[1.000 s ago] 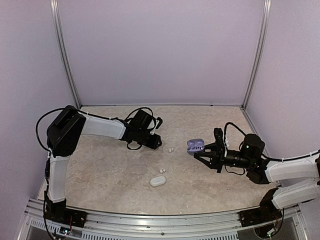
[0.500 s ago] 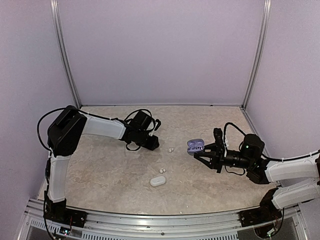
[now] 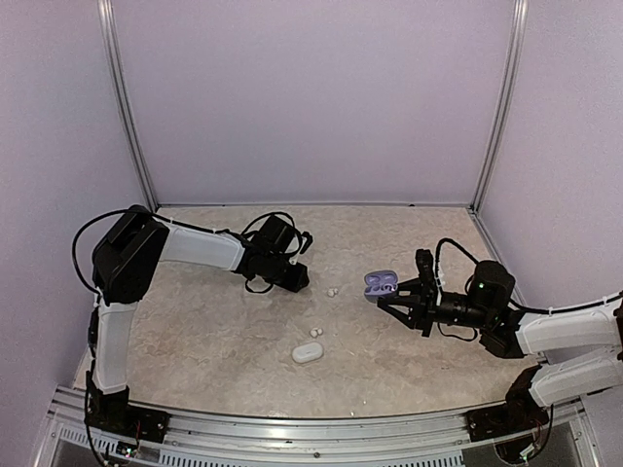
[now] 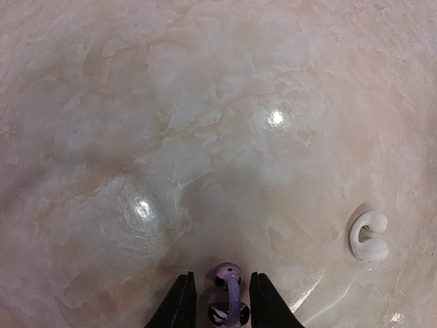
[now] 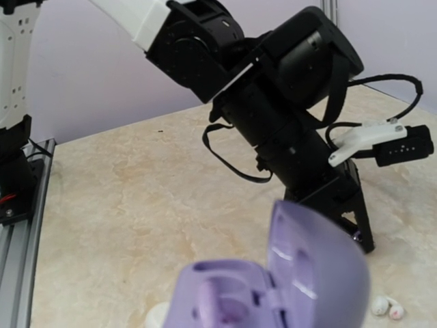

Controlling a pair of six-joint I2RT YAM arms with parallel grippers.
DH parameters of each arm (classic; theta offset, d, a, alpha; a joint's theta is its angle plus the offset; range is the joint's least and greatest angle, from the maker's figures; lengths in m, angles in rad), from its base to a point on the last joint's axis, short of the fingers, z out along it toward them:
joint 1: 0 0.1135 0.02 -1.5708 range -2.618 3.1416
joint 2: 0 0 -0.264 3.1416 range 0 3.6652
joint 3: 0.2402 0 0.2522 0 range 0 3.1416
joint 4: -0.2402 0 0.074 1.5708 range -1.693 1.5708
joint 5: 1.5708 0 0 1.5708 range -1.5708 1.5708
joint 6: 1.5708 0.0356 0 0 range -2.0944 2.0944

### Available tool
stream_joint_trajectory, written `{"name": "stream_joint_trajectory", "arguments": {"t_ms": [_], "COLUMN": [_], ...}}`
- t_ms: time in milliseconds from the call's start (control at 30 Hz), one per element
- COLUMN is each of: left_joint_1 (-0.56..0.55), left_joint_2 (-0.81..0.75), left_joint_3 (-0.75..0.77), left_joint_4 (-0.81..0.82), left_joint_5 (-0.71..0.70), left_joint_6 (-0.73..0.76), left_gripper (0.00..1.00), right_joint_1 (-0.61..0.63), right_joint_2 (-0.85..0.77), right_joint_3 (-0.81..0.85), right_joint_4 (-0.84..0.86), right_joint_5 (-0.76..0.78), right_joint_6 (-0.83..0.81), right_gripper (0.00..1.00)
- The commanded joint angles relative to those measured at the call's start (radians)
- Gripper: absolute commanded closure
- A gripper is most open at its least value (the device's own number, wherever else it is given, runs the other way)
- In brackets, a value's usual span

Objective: Insert the wireless bluetooth earbuds into the charging case
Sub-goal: Pick up the left earbud from the center of the board.

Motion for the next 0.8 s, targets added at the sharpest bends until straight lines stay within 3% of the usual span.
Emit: {"name": "stream_joint_trajectory", "arguments": {"t_ms": [0,433,767], "left_joint_1": [0.008,0.011,0.011], "left_joint_2": [-0.032,-0.047,-0.058], "left_joint_3": [-0.007,-0.008,-0.008], "left_joint_4": [-0.005,-0.002,-0.002], "left_joint_5": [-0.021,-0.017,-0.017], "left_joint_6": [0.017,0.028,0.034], "left_gripper": [0.70,0.69,0.75], "right_joint_1": [-0.009,-0.009,-0.008], "right_joint_2": [0.001,0.027,0.030], "right_joint_3": [-0.006,-0.004,-0.007], "right_joint_4": [0.010,0.022,0.024], "right_joint_5": [0.003,-0.002,-0.004], "right_joint_6": [-0.008,-0.009,-0.006], "right_gripper": [1.00,1.00,1.00]}}
